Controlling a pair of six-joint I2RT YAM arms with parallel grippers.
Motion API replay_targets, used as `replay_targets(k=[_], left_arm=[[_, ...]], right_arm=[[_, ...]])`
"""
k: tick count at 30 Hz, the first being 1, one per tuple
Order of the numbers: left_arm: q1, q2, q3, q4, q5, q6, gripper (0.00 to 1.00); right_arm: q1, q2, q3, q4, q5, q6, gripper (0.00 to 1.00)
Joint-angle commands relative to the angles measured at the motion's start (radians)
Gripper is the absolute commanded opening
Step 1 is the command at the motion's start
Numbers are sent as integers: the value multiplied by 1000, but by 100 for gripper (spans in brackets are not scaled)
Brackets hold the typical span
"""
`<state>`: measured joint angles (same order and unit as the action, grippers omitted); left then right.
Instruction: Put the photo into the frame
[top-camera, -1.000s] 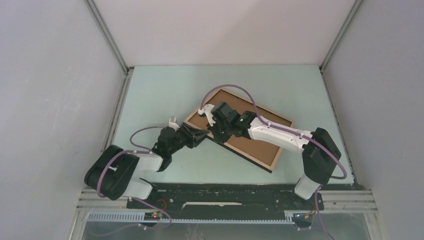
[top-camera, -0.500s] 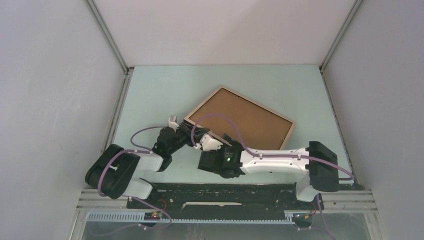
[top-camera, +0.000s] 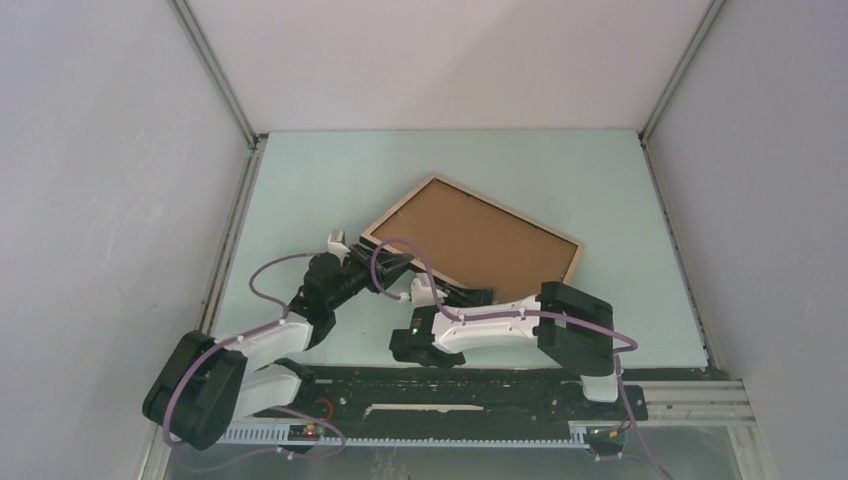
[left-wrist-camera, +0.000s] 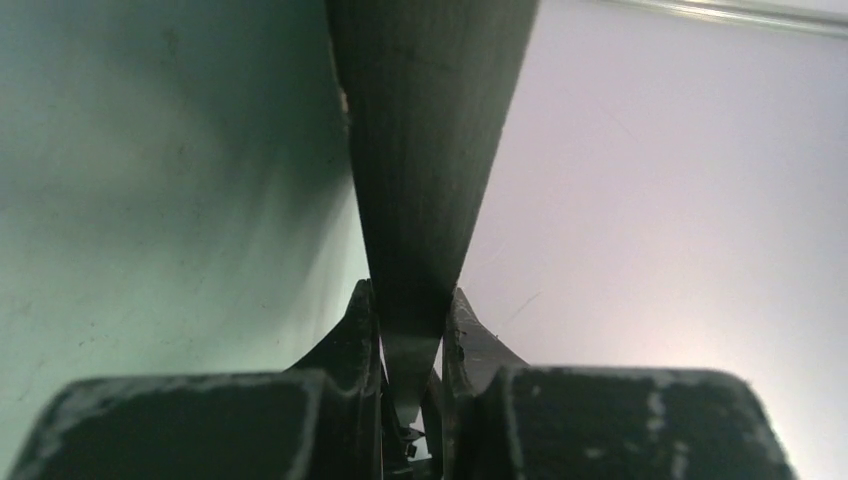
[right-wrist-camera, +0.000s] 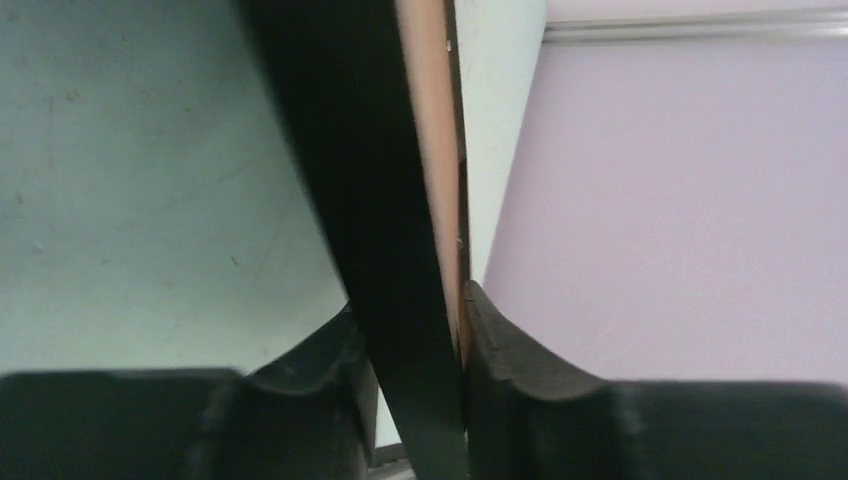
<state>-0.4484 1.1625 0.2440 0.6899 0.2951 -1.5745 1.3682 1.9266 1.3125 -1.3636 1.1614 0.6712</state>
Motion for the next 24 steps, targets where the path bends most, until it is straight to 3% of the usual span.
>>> replay_targets(k=[1, 3, 4, 7, 10, 13, 16, 24], left_arm=[[15, -103, 85, -77, -14, 110, 0], [27, -141, 97, -129, -17, 152, 5], [36, -164, 105, -158, -17, 178, 17], [71, -274, 120, -278, -44, 275, 60], [101, -431, 188, -550, -148, 429, 82], [118, -589, 285, -823, -309, 586, 89], [120, -717, 378, -990, -463, 704, 92], [119, -912, 464, -1140, -635, 806, 92]], right_arm=[[-26, -113, 30, 76, 62, -47, 24], [-40, -165, 30, 145, 37, -130, 7], [-48, -186, 31, 184, 21, -191, 0], [-84, -257, 33, 301, -52, -329, 0], [-140, -332, 57, 415, -175, -447, 0], [-228, -399, 109, 479, -396, -535, 0], [-325, -436, 197, 500, -617, -583, 0], [-466, -278, 698, 368, -1047, -535, 0]])
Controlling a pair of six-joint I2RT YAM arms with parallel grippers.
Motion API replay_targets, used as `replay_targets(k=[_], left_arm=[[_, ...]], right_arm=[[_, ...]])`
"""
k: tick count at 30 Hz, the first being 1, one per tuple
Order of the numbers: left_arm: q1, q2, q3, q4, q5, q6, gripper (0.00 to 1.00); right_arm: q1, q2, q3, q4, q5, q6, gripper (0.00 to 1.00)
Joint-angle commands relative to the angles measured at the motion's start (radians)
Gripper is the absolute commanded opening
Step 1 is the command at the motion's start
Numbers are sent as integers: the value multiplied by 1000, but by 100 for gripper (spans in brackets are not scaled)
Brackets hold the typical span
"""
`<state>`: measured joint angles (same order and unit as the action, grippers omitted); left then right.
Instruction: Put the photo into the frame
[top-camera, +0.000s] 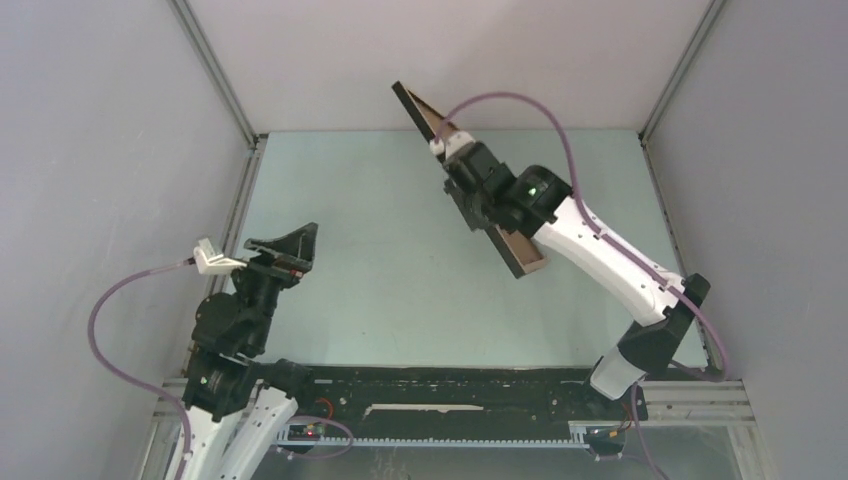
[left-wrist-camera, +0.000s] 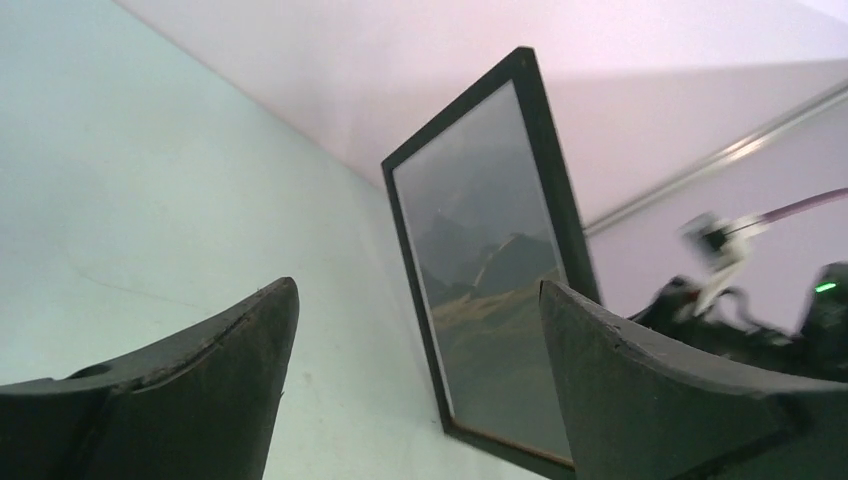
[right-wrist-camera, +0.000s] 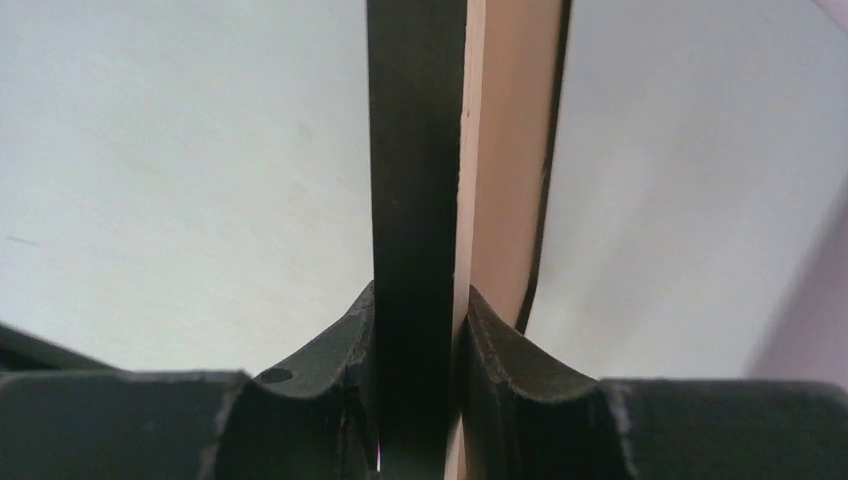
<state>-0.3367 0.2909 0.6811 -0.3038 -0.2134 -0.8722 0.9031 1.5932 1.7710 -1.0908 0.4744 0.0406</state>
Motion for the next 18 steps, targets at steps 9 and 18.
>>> replay_targets(k=[9, 18], left_arm=[[8, -88, 41, -188, -147, 128, 90], [8, -129, 57, -218, -144, 135, 88]], right_arm=[[-120, 291, 596, 137, -759, 305, 0], [-212, 421, 389, 593, -1118, 543, 0]])
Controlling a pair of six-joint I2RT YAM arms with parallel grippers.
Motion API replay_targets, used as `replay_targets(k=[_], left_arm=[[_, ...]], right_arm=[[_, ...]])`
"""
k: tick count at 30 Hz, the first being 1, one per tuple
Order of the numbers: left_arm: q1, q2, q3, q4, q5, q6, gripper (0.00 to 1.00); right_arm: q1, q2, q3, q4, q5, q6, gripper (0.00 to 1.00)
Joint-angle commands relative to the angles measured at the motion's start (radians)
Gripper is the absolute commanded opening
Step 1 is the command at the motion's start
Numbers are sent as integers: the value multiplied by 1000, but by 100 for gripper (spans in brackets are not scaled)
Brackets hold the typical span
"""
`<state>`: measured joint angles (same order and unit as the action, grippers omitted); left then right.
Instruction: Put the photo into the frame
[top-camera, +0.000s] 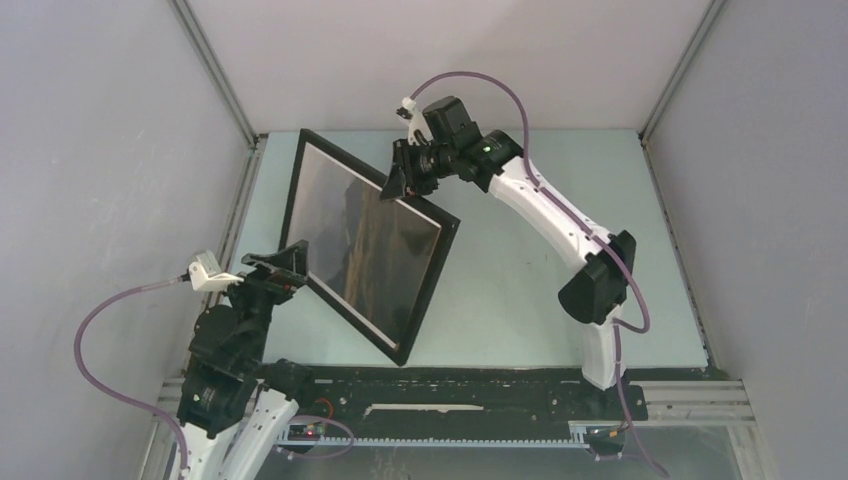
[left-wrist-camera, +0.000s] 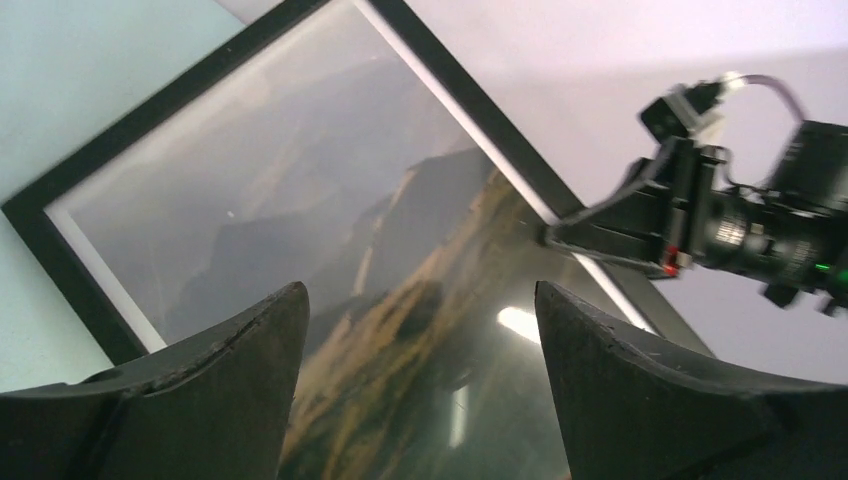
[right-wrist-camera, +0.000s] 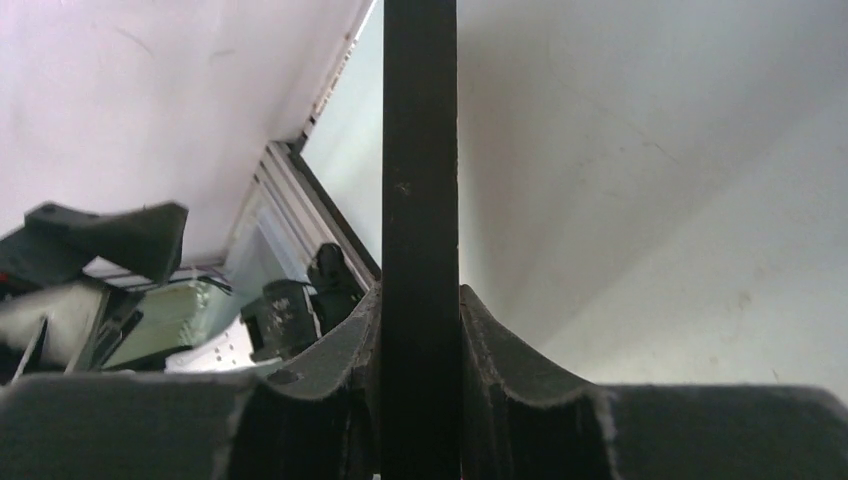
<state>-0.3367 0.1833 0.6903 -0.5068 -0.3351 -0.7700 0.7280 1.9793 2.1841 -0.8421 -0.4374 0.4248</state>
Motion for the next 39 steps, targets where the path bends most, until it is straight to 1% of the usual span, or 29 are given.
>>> replay_targets(k=[1, 4, 7, 13, 16, 21, 23, 26, 29, 30, 32, 33, 36, 37, 39], left_arm=[[8, -26, 49, -18, -24, 35, 88], [8, -34, 48, -28, -26, 37, 88], [8, -42, 45, -32, -26, 38, 87], [8, -46, 35, -32, -30, 38, 87], [8, -45, 32, -31, -24, 37, 87], [8, -38, 18, -30, -17, 37, 86], [8, -33, 7, -24, -17, 37, 86], [7, -18, -9, -15, -11, 37, 86], [8, 3, -17, -2, -3, 39, 86], [8, 12, -18, 0, -3, 41, 86], [8, 26, -18, 2, -7, 47, 86], [8, 28, -17, 2, -13, 49, 86], [8, 32, -22, 8, -14, 47, 86], [8, 34, -23, 10, -12, 46, 86], [8, 38, -23, 13, -10, 47, 86]], right_arm=[[-42, 47, -44, 396, -229, 168, 0], [-59, 96, -111, 574, -333, 218, 0], [-76, 191, -87, 655, -435, 242, 0], [-91, 329, -79, 813, -477, 236, 0], [-116, 416, -59, 909, -500, 281, 0], [-157, 514, -27, 983, -543, 327, 0], [-172, 534, -39, 994, -557, 328, 0], [-197, 544, -99, 1061, -571, 359, 0], [-209, 567, -90, 1062, -589, 352, 0], [-210, 570, -79, 1037, -576, 326, 5], [-208, 564, -59, 937, -524, 235, 20], [-209, 561, -39, 861, -494, 194, 25], [-210, 556, -10, 744, -437, 128, 39], [-209, 551, 2, 697, -407, 97, 44], [-208, 529, 26, 557, -291, 30, 56]])
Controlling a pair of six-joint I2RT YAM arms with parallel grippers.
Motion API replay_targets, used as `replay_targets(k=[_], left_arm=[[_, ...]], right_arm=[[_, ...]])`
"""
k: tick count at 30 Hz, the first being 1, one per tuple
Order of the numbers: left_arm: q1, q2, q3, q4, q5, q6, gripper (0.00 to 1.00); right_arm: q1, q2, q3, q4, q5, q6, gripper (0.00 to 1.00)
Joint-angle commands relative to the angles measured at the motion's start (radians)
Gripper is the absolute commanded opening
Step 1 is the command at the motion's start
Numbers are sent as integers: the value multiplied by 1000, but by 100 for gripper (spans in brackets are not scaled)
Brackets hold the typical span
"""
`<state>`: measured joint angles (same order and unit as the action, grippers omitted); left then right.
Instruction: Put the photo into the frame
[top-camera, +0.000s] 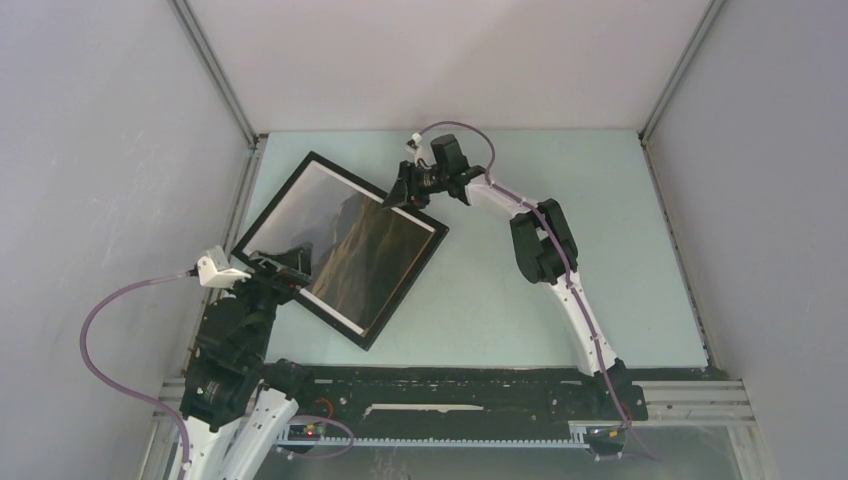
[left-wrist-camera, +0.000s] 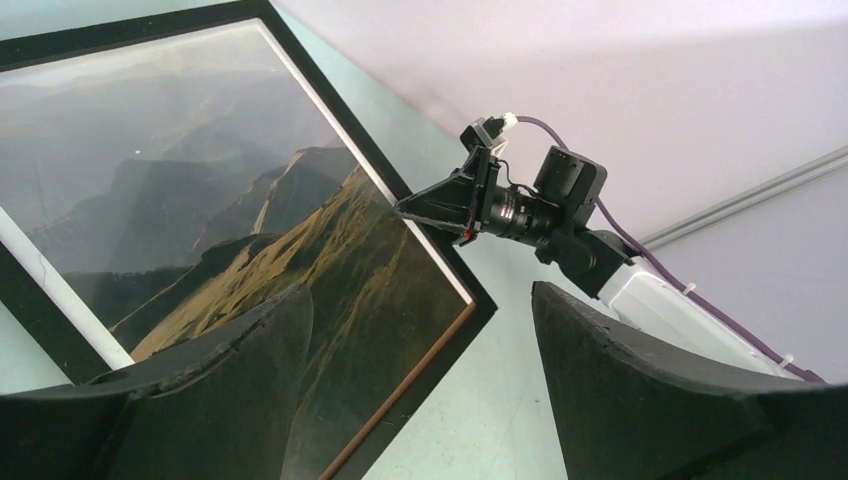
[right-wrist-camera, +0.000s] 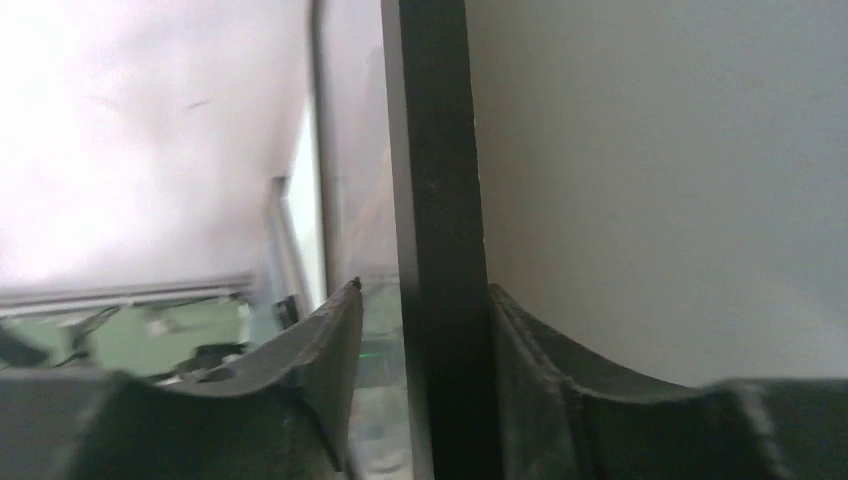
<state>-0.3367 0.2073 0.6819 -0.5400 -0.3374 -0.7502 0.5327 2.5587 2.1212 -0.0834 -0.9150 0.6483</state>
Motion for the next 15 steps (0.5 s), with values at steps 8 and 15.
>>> replay_targets(k=[8, 15], left_arm=[[8, 19, 1, 27, -30, 68, 86], [8, 39, 34, 8, -34, 119, 88]], right_arm=[[24, -235, 244, -752, 776, -466, 82], [67, -792, -354, -696, 1031, -498, 85]])
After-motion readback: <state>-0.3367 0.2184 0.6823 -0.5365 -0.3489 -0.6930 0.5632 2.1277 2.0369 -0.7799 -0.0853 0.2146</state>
